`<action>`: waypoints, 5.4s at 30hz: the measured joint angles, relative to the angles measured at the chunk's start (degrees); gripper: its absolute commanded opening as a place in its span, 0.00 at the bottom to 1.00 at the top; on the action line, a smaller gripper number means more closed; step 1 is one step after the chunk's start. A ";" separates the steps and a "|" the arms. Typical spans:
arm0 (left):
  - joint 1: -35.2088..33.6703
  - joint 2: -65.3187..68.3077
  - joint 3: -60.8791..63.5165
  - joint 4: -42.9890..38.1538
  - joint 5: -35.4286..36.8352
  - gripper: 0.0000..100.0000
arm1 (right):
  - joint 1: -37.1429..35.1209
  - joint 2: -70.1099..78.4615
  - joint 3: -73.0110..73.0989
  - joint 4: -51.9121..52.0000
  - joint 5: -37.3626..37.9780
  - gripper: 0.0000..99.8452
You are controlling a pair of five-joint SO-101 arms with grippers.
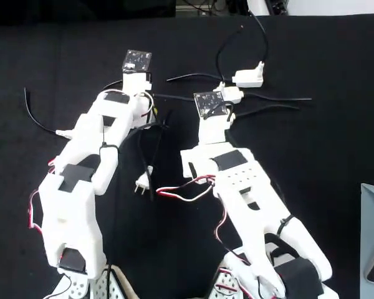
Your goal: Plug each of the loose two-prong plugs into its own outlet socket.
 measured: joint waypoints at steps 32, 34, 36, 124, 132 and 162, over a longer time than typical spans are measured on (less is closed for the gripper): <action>0.70 -51.16 32.00 26.20 -18.81 0.19 | 0.00 0.00 0.00 0.00 0.26 0.14; 0.00 -53.54 36.31 24.09 -18.81 0.26 | 0.00 0.00 0.00 0.00 1.05 0.14; -1.49 -55.74 38.42 23.30 -18.64 0.28 | 0.00 0.00 0.00 0.00 1.14 0.14; -14.59 -38.33 40.62 3.87 -14.07 0.28 | 0.00 0.00 0.00 0.00 1.32 0.14; -13.54 -29.10 40.53 -1.41 -16.79 0.16 | 0.00 0.00 0.00 0.00 1.32 0.14; -12.75 -67.43 57.58 9.58 -17.76 0.32 | -0.53 0.00 -0.09 5.01 0.62 0.15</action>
